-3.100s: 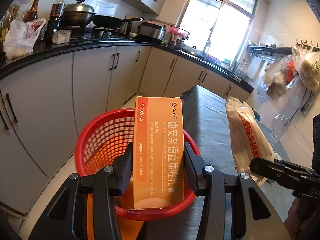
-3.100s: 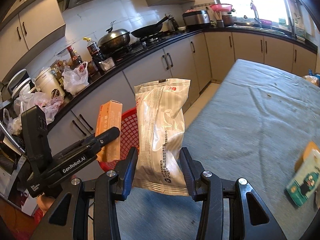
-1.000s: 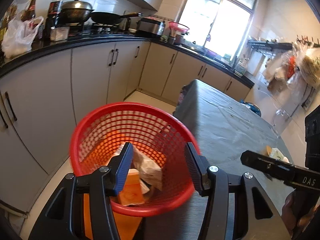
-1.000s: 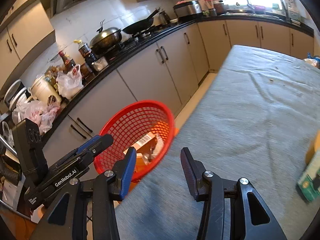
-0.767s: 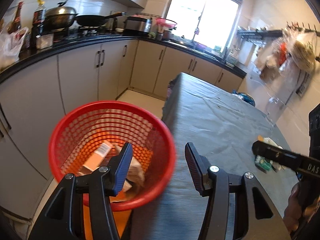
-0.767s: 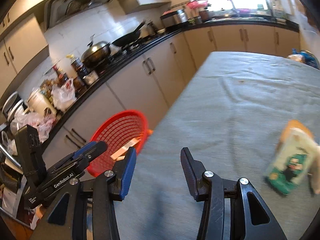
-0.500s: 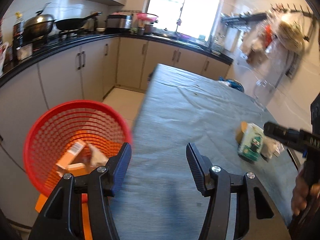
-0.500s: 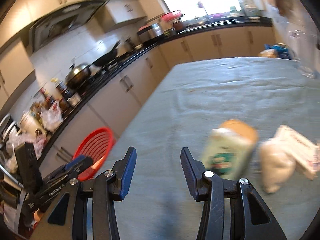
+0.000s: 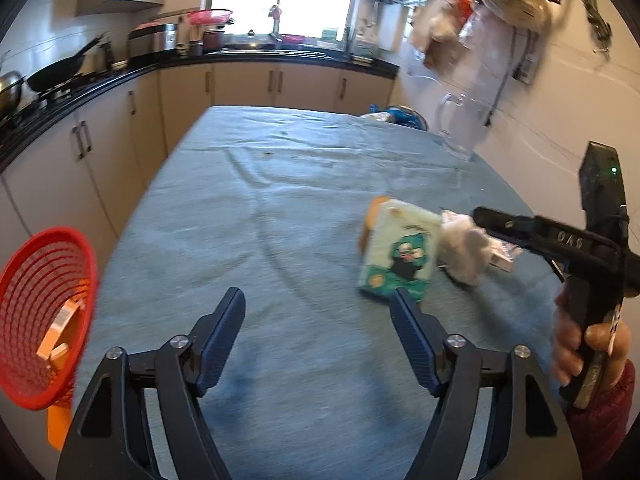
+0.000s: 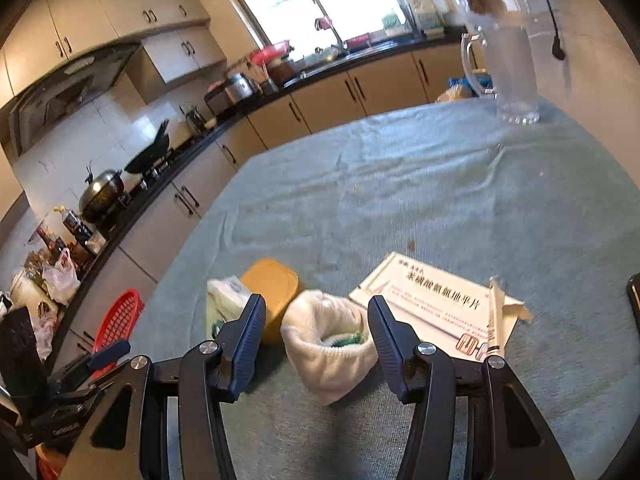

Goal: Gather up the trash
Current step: 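Move both tools back to the remaining trash on the table, then grasp the green cartoon tissue pack with the left tool while the right tool grasps the white cloth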

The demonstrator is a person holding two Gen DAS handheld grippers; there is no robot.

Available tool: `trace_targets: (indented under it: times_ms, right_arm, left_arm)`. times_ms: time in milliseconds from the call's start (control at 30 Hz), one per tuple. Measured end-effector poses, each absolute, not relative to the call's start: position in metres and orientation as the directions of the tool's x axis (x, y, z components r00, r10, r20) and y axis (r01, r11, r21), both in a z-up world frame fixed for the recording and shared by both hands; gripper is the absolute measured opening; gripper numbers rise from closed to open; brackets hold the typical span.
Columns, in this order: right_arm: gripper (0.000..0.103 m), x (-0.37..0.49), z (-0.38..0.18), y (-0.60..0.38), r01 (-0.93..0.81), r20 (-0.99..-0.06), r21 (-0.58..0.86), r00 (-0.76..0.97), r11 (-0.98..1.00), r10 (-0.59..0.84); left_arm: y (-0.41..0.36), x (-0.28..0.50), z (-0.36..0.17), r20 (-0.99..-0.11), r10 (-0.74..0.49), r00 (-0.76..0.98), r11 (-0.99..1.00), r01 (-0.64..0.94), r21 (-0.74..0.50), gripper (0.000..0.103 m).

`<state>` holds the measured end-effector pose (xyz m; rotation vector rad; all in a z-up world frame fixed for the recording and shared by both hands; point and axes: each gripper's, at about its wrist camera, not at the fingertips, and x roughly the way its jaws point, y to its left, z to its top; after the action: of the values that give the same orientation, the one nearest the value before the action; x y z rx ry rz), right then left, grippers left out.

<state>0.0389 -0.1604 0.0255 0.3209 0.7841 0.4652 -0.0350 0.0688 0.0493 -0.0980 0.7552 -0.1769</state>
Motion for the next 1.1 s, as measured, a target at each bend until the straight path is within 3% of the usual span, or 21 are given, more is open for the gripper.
trace_targets:
  times_ms: [300,400,500,933,967,1067,1100]
  right_arm:
    - [0.058,0.035,0.011,-0.137,-0.295,-0.699,0.240,0.609,0.925,0.375]
    - [0.033,0.037,0.005,-0.137,-0.295,-0.716,0.234,0.592,0.926,0.370]
    - [0.027,0.036,0.008,-0.146,-0.280,-0.689,0.267,0.613,0.922,0.386]
    - [0.027,0.034,0.016,-0.159,-0.261,-0.644,0.353,0.628,0.898,0.436]
    - [0.027,0.034,0.017,-0.158,-0.265,-0.642,0.356,0.628,0.896,0.440]
    - [0.027,0.032,0.018,-0.157,-0.273,-0.634,0.361,0.629,0.892,0.450]
    - [0.027,0.032,0.018,-0.156,-0.278,-0.632,0.362,0.629,0.890,0.453]
  left_arm:
    - [0.034,-0.014,0.042,-0.715,-0.211,0.666,0.976,0.185,-0.115,0.081]
    - [0.027,-0.008,0.039,-0.728,-0.210,0.652,0.975,0.195,-0.107,0.081]
    - [0.018,0.001,0.036,-0.741,-0.213,0.636,0.974,0.202,-0.106,0.082]
    - [-0.017,0.030,0.016,-0.781,-0.185,0.597,0.971,0.234,-0.051,0.082]
    - [-0.017,0.031,0.016,-0.778,-0.184,0.601,0.972,0.231,-0.052,0.080]
    - [-0.012,0.034,0.015,-0.781,-0.193,0.593,0.973,0.221,-0.073,0.052]
    - [-0.009,0.035,0.015,-0.782,-0.200,0.590,0.972,0.218,-0.084,0.053]
